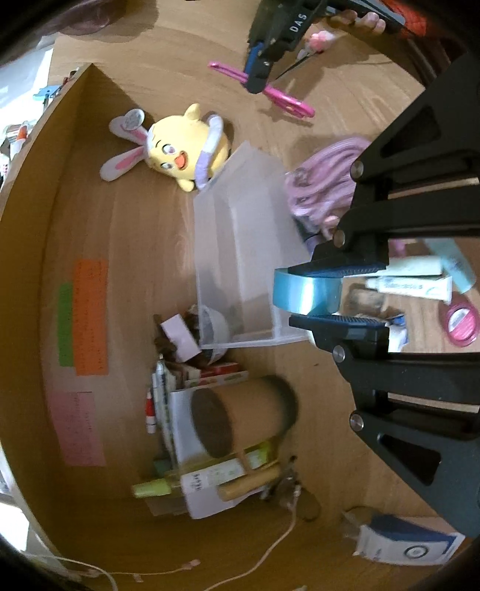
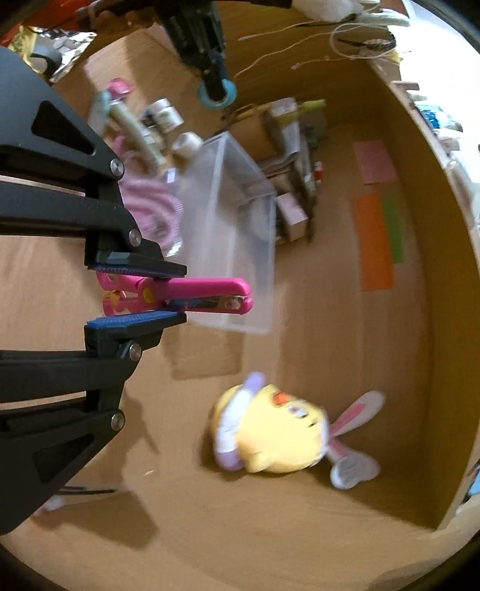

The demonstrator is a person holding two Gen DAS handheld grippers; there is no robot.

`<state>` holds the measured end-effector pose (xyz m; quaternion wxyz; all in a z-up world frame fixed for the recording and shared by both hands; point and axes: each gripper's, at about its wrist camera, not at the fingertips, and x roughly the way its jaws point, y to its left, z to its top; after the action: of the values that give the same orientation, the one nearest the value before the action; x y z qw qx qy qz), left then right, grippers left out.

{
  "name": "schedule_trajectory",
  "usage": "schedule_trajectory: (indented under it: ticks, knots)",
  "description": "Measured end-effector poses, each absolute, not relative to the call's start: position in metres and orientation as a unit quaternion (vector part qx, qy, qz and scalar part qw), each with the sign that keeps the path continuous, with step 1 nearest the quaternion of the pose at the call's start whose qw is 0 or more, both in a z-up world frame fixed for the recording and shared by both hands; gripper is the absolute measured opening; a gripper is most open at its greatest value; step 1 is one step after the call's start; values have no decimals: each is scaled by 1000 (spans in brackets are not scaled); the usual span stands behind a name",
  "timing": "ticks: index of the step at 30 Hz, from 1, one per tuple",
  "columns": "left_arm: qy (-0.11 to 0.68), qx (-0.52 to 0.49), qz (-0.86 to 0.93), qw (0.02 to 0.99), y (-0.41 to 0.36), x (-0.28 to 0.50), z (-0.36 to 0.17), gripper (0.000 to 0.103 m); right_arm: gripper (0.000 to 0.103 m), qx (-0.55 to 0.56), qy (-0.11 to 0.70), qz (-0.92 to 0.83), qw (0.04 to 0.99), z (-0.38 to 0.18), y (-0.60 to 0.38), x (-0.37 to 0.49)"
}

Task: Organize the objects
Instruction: 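Carry the tape and scissors into the clear bin and open both grippers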

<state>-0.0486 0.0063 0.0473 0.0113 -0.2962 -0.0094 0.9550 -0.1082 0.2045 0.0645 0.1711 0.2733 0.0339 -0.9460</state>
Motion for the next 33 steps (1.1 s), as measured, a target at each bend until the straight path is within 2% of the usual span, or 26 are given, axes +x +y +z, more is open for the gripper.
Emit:
schedule_trajectory:
  ticks: [8, 14, 23, 33]
  knots:
    - [-1, -279, 960, 1, -1, -76, 71, 18, 16, 251, 24, -948, 194, 96, 180, -150]
    - [6, -292, 956, -2, -4, -110, 73, 18, 16, 262, 36, -946, 188, 99, 165, -183]
    - [2, -358, 934, 12, -6, -172, 43, 18, 16, 322, 83, -927, 173, 70, 146, -231]
    - [28, -416, 908, 28, 7, -202, 9, 18, 16, 378, 134, -894, 200, 29, 108, -256]
